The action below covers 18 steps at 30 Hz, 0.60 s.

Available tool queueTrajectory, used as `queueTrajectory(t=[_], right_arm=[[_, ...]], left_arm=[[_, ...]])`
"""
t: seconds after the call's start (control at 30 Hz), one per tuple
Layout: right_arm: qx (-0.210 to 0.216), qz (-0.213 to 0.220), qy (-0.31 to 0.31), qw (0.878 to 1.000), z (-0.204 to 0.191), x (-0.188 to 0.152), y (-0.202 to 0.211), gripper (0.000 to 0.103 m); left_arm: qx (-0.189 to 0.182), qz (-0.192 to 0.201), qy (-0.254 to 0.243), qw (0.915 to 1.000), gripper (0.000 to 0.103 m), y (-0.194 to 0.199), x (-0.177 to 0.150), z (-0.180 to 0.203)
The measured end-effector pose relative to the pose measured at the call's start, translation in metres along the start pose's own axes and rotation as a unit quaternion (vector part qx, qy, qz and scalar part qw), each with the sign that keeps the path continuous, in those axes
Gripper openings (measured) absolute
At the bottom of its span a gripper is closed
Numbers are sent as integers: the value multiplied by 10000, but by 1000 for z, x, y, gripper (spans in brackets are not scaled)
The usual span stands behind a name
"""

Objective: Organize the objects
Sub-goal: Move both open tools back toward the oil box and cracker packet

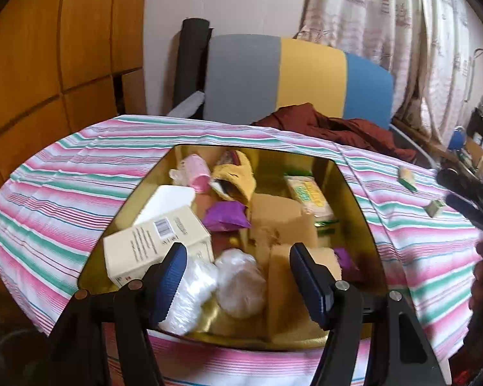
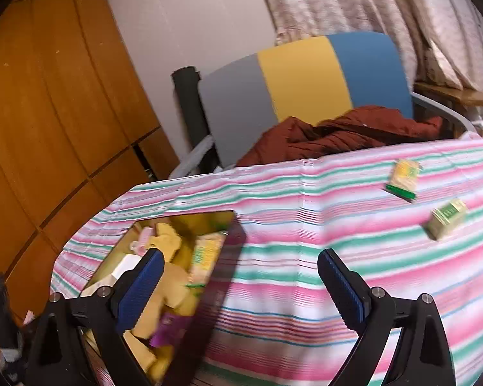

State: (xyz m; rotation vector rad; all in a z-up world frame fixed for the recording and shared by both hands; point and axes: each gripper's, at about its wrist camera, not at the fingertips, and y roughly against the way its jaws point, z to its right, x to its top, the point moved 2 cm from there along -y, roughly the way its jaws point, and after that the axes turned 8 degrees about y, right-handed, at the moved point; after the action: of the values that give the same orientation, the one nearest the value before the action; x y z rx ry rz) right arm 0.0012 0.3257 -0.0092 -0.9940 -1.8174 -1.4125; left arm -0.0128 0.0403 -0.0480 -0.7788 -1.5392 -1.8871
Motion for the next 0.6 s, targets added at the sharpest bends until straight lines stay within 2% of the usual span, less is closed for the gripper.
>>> queueTrajectory(t=[0.07,0.1,0.17,0.23,0.4,0.6], right_arm=[[-195,-5,-65,9998,17,-6,7,97],[-267,-15,-104,9996,24,-9,9,97],[-424,-71,-228,9988,43,-16,15,97],[-624,-165,-376,9972,64,-24,19,97],[-964,-392,-738,9918,106,-42,25,97],[-1219,-452,-973,9867,137,-51,31,97]], left_arm=[[162,87,204,9996,68,2,5,-4],[94,190,377,9991,68,8,7,-7],[-276,381,754,9960,70,18,10,-9],[-488,471,864,9939,73,23,13,-4],[-970,455,475,9931,74,27,13,35],[-1576,149,-284,9870,74,28,-1,101]])
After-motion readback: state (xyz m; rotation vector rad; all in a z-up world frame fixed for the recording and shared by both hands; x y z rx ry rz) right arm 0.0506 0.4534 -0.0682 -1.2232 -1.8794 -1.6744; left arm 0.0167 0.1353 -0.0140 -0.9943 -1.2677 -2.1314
